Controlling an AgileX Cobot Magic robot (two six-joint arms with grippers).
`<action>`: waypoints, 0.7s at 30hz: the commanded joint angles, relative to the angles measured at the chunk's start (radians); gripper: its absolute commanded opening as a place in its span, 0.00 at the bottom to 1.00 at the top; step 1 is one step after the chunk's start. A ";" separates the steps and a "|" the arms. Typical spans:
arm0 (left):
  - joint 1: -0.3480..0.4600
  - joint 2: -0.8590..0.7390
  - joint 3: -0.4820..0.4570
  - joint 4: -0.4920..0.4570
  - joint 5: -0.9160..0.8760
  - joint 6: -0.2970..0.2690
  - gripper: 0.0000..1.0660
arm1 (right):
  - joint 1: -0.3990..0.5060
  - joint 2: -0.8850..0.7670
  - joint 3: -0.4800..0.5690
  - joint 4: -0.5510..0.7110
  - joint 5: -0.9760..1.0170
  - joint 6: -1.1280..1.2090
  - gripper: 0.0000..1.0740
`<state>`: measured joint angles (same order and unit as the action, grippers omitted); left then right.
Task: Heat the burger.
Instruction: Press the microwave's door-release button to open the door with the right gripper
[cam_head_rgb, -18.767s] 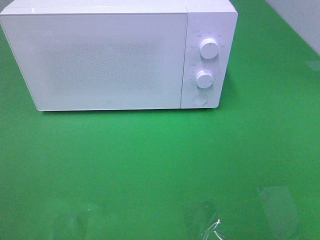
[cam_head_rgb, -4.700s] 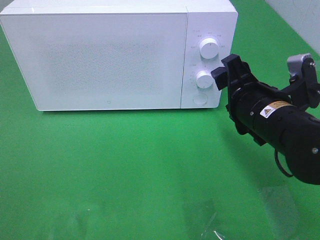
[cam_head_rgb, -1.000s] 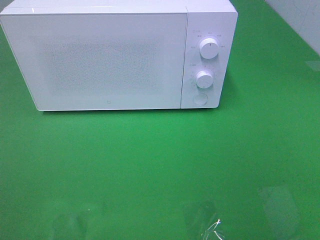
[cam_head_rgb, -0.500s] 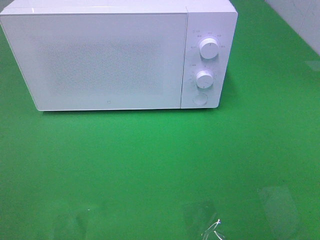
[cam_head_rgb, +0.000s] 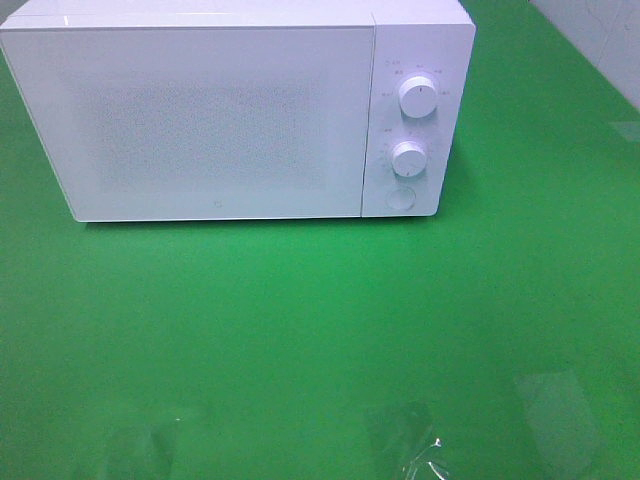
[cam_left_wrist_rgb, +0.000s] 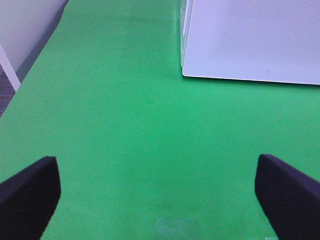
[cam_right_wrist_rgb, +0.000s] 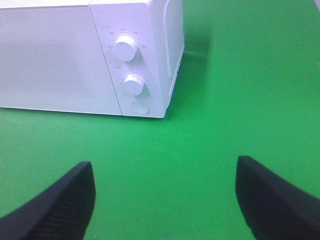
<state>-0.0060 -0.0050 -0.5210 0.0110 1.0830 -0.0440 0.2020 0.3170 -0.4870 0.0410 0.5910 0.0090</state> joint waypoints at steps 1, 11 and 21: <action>0.002 -0.005 0.004 -0.004 -0.014 -0.001 0.92 | -0.007 0.052 0.017 0.003 -0.081 0.011 0.71; 0.002 -0.005 0.004 -0.004 -0.014 -0.001 0.92 | -0.007 0.309 0.022 0.002 -0.307 0.011 0.71; 0.002 -0.005 0.004 -0.004 -0.014 -0.001 0.92 | -0.007 0.535 0.033 -0.007 -0.522 0.087 0.71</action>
<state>-0.0060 -0.0050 -0.5210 0.0110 1.0830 -0.0440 0.2020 0.8450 -0.4560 0.0410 0.0970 0.0850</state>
